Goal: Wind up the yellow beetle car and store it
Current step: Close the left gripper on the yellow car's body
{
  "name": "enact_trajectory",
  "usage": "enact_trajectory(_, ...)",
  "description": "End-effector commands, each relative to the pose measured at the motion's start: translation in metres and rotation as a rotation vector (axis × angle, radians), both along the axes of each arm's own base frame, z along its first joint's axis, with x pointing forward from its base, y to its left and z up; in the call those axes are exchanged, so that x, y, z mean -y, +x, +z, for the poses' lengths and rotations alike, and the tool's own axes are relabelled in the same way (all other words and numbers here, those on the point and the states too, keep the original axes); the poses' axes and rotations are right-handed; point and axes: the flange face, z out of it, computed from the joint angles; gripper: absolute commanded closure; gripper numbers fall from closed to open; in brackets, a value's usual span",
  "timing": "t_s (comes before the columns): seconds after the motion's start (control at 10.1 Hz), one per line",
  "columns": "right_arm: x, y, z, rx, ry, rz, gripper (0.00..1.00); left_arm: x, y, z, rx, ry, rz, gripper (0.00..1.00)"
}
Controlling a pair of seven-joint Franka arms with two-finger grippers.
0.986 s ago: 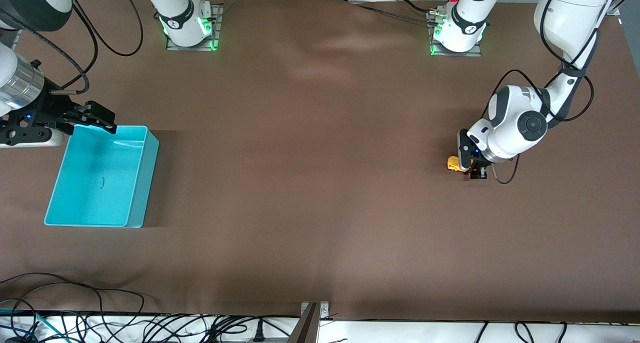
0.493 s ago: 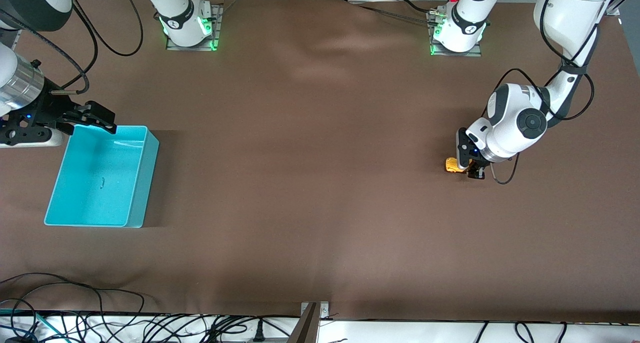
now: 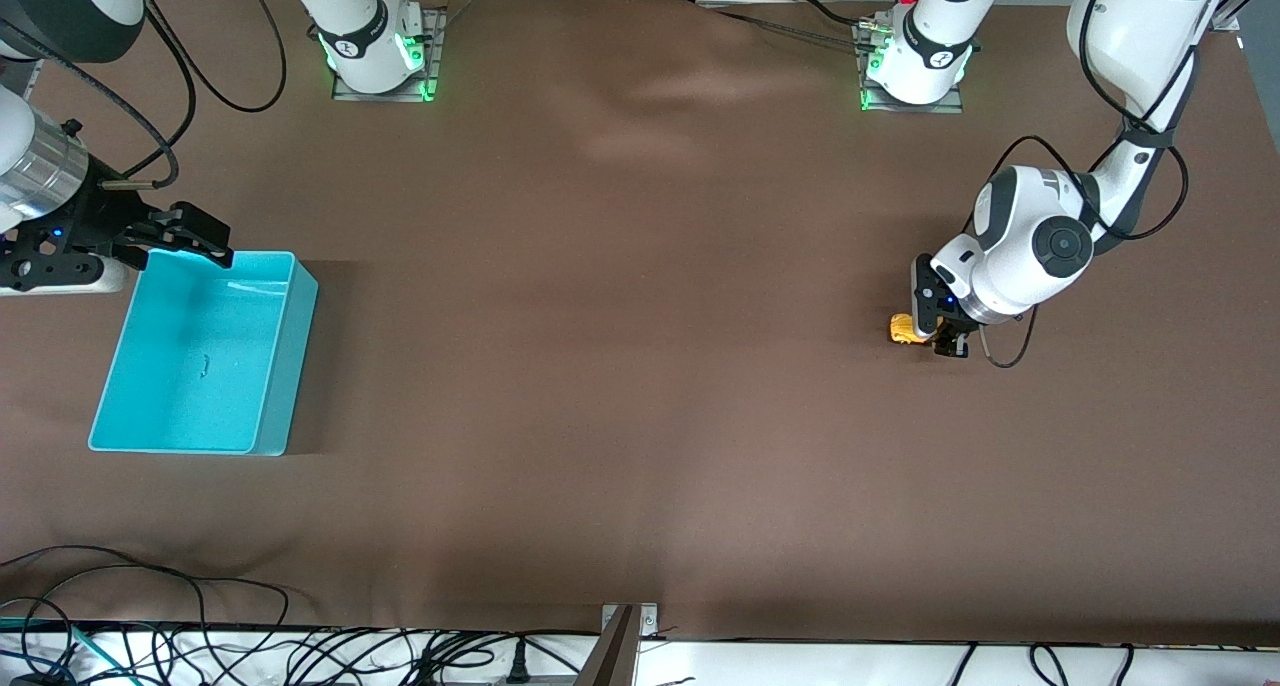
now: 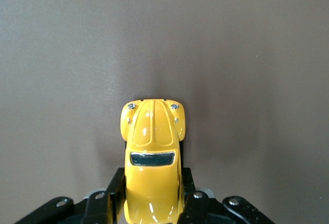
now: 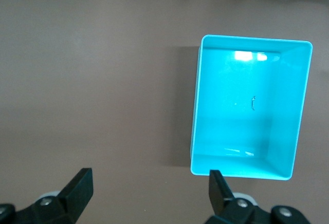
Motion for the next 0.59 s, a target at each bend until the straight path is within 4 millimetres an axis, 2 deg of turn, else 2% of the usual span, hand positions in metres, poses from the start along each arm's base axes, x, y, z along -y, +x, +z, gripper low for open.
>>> enact_trajectory(0.0, 0.0062, -0.0015, 0.0012, 0.003, 0.003, 0.001, 0.00, -0.0006, -0.0015, 0.0047, -0.004, 0.019, -0.026, 0.94)
enact_trajectory(0.2, 0.0123, -0.0013, 0.0011, 0.001, 0.002, -0.010, 0.00, 0.0003, -0.0026, 0.0019, -0.008, 0.019, -0.028, 0.94)
enact_trajectory(0.49, 0.0095, 0.0000, -0.0019, 0.000, 0.002, -0.005, 0.00, 0.0013, -0.0030, -0.0016, -0.013, 0.018, -0.035, 0.94)
